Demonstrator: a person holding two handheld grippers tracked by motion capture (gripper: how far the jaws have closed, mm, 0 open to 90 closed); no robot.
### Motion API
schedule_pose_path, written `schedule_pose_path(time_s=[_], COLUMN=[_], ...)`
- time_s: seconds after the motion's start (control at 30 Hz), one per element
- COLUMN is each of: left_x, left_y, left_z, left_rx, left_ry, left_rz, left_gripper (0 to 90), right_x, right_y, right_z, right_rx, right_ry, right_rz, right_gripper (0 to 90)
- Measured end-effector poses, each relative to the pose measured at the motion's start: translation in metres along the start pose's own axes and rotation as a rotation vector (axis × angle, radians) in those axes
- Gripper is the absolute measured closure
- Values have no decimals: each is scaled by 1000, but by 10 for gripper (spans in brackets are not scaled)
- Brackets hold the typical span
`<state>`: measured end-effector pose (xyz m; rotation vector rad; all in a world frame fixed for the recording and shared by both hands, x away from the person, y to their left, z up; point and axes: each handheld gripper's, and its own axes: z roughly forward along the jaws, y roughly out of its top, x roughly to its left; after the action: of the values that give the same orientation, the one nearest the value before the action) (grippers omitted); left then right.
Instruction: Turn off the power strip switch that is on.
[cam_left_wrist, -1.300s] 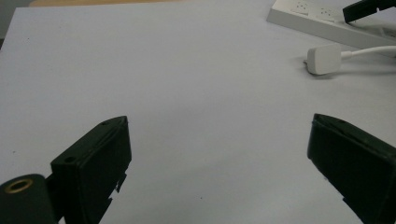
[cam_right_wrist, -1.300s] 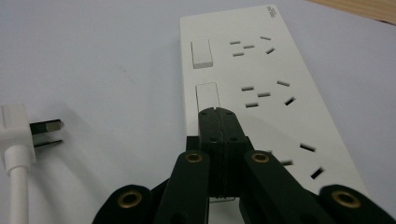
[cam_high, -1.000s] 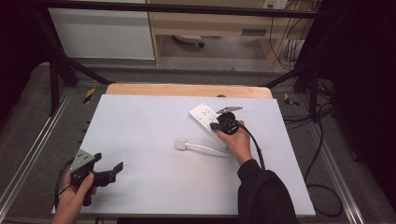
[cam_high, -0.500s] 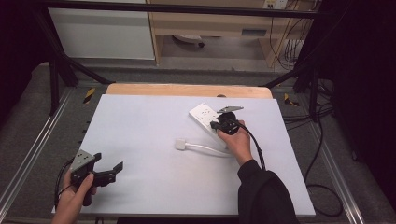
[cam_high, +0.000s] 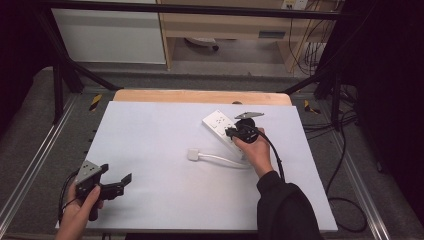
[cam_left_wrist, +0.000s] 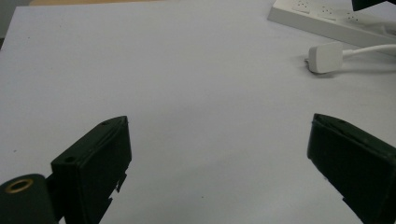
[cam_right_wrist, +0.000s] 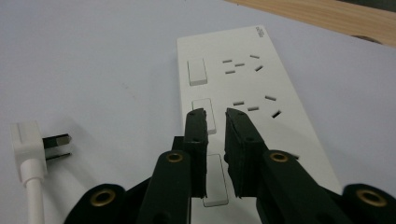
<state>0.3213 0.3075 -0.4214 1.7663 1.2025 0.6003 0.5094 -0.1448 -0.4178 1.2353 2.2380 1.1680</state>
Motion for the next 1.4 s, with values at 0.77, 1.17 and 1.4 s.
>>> schedule_pose_path(time_s=[0.77,1.17,1.4], left_x=[0,0,1], left_y=[0,0,0], left_z=[-1,-1,-2], left_rx=[-1,-1,-3], left_ry=[4,4,9], left_rz=[4,2,-1], left_gripper=[63,63,63], right_x=[-3,-3,-6], right_y=[3,6,12], right_z=[-2,-6,-24], right_rx=[-10,-45,-105], right_ry=[-8,-44,-15], right_rz=[22,25,45], right_gripper=[292,45,39])
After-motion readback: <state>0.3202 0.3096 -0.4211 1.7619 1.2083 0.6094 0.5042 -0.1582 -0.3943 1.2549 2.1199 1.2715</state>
